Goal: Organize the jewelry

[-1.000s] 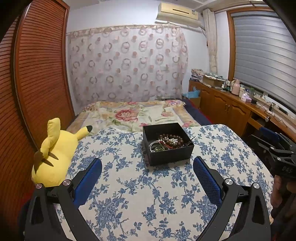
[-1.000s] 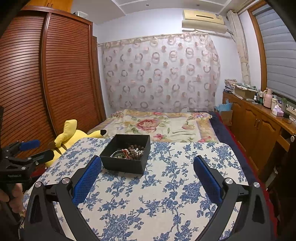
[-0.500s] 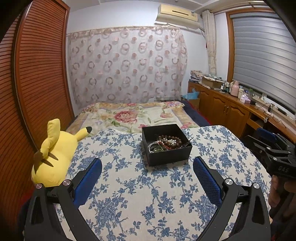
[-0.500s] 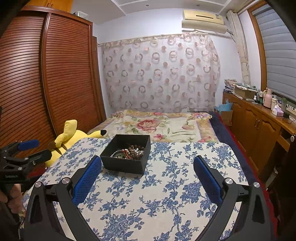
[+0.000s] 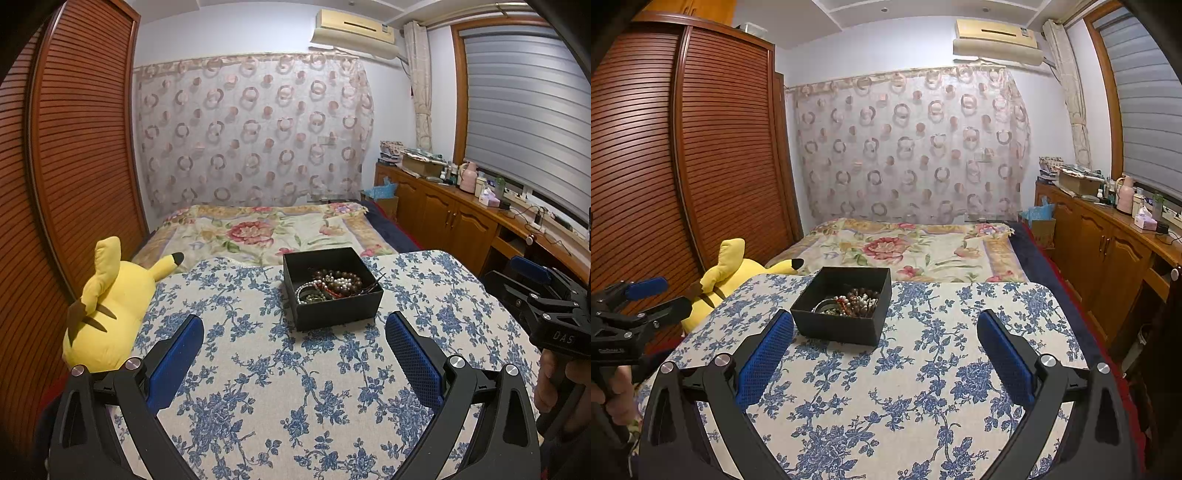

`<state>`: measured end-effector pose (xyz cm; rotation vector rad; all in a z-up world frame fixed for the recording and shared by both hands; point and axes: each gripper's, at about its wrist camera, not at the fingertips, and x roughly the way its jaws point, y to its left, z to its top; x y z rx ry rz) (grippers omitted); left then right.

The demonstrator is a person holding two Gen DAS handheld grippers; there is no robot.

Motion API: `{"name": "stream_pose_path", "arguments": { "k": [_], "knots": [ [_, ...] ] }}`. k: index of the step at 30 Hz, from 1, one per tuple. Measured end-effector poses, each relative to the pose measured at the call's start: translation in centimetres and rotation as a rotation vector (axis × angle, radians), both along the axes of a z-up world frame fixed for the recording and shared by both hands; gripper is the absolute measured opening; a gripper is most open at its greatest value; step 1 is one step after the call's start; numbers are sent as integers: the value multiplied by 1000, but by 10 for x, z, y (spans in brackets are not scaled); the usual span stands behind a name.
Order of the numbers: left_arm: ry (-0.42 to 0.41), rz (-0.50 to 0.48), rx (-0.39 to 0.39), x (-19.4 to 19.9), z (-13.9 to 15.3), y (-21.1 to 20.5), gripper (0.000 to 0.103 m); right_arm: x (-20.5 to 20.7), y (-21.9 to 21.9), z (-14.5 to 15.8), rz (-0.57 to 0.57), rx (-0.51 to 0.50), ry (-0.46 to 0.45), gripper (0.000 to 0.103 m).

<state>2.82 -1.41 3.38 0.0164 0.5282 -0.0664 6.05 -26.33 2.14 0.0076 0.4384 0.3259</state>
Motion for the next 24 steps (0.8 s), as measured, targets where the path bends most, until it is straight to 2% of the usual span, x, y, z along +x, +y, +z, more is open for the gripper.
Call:
{"name": "stream_pose_path", "arguments": {
  "k": [24],
  "knots": [
    [-8, 5, -6, -4, 4, 1, 95, 0, 0, 0, 0, 1, -2, 100]
  ]
}}
